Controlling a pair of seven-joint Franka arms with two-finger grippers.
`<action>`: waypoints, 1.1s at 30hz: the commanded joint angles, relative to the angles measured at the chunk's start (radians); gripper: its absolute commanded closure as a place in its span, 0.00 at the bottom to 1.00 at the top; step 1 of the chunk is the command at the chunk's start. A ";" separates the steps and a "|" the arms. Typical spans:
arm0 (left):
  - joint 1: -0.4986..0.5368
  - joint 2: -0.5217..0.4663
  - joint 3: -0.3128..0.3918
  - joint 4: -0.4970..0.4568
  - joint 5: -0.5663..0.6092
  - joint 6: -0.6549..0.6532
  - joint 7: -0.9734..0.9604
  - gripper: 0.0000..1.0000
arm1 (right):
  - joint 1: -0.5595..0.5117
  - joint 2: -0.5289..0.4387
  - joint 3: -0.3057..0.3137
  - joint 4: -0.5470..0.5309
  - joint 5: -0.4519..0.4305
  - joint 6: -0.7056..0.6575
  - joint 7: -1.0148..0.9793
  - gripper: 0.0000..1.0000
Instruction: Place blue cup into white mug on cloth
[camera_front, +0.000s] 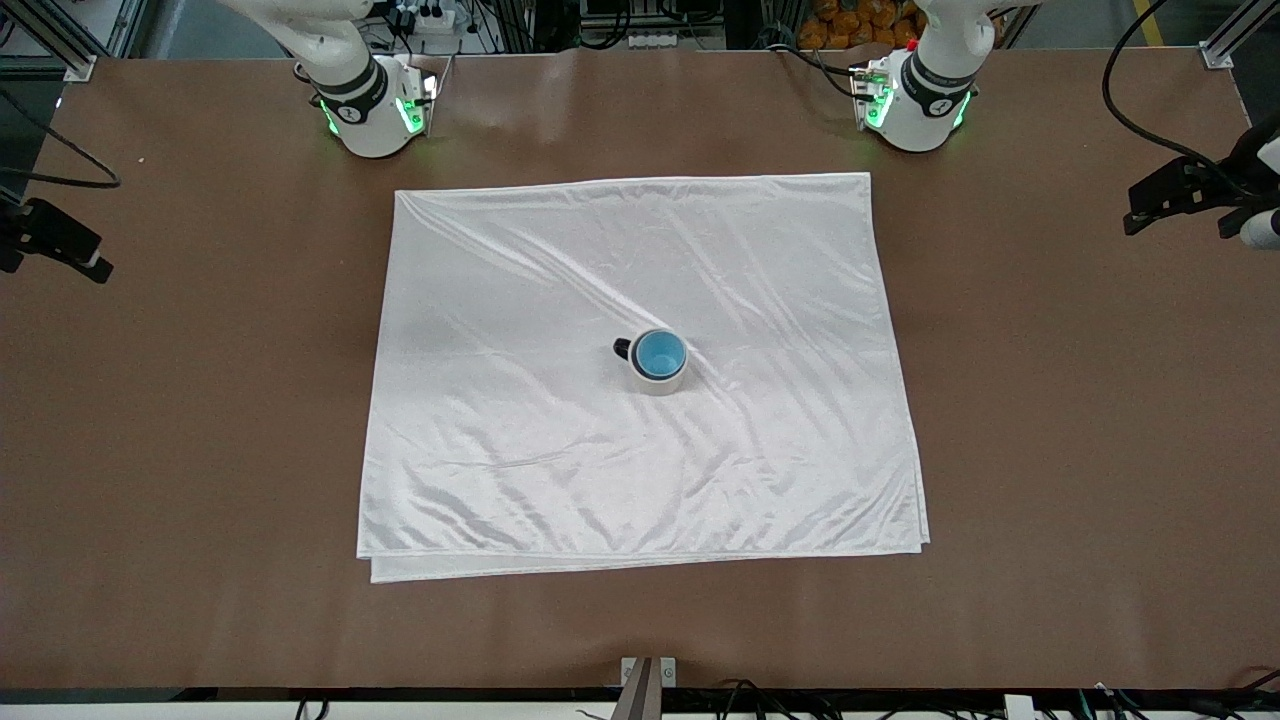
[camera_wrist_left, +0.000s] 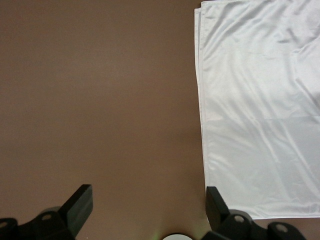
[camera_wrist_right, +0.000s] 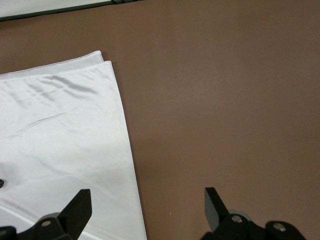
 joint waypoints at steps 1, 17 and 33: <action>0.014 -0.022 -0.008 -0.016 0.026 -0.007 0.021 0.00 | -0.012 0.018 0.010 0.035 0.014 -0.024 0.012 0.00; 0.015 -0.021 -0.001 -0.013 0.026 0.002 0.020 0.00 | -0.033 0.019 0.010 0.032 0.013 -0.025 0.010 0.00; 0.015 -0.021 0.001 -0.015 0.027 0.002 0.021 0.00 | -0.029 0.019 0.010 0.032 0.013 -0.024 0.012 0.00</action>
